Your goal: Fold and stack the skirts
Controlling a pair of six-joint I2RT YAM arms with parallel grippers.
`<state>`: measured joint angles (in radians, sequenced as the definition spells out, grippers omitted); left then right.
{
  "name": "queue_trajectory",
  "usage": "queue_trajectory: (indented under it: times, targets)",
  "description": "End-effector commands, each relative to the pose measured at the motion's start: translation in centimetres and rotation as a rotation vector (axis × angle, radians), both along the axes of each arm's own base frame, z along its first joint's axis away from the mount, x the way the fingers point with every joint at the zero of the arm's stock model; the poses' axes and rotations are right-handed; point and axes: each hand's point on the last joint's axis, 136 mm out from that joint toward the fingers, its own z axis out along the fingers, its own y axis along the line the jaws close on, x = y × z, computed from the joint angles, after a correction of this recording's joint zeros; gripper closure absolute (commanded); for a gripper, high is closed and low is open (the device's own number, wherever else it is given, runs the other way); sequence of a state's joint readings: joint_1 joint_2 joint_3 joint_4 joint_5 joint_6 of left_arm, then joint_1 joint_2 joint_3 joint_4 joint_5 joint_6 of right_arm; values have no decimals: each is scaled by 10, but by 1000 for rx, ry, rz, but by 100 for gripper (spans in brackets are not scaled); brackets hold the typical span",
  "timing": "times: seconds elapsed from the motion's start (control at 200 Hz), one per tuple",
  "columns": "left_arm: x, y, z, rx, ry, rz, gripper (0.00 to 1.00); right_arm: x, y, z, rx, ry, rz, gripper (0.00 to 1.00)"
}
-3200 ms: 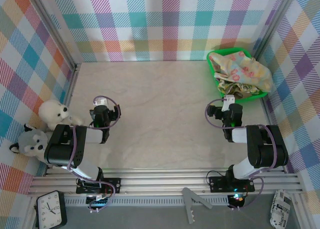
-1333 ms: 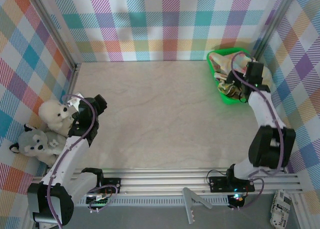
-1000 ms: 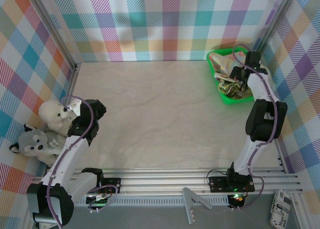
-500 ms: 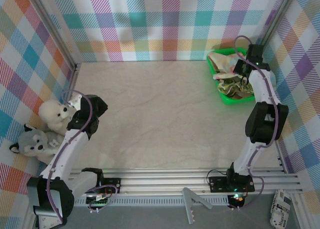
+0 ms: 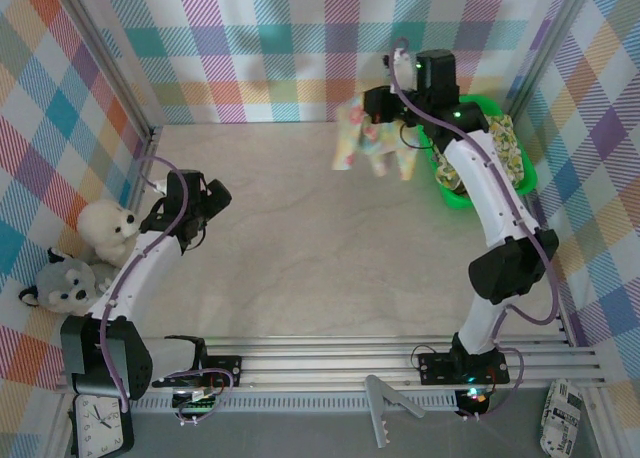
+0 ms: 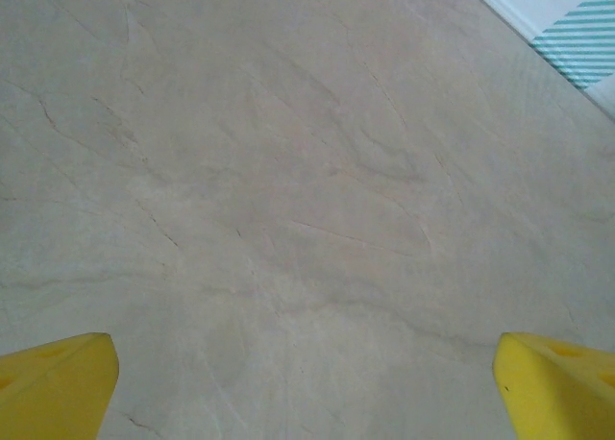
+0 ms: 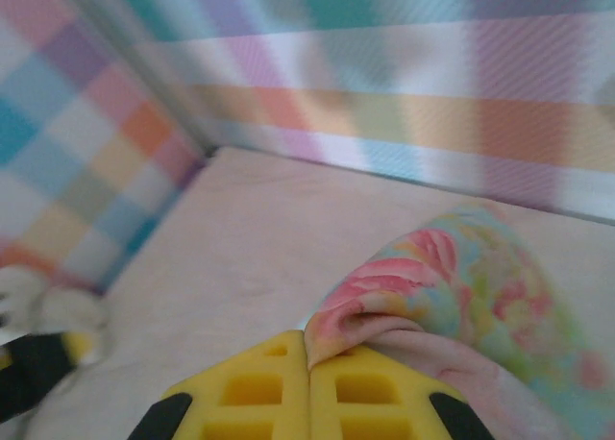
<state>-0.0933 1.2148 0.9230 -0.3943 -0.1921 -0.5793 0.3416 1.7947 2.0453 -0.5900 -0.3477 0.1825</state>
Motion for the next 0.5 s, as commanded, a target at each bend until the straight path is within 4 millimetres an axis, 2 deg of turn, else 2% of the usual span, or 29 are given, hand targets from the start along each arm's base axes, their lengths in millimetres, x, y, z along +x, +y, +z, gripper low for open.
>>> queue_trajectory:
  times: [0.0,0.07,0.18,0.22,0.28,0.305,0.405,0.42,0.495]
  targets:
    - [-2,2,13,17,5,-13,0,-29,24,14,77,24,174,100]
    - [-4,5,19,33,1,-4,0,-33,23,-4,50,42,185,100]
    - [-9,11,29,47,-15,21,0,-35,13,-66,-64,119,182,98]
    - [-11,12,30,48,-18,30,0,-31,4,-94,-114,157,147,86]
    - [-13,13,29,45,-16,41,0,-24,-12,-132,-191,202,70,55]
    - [-14,13,28,41,-12,45,0,-22,-19,-144,-222,216,36,45]
    - [-21,15,15,23,36,75,0,-28,-29,-178,-263,289,-18,4]
    - [-22,15,12,21,48,80,0,-31,-30,-182,-261,301,-16,0]
    - [-28,16,-3,6,103,105,0,-43,-32,-203,-240,372,-36,1]
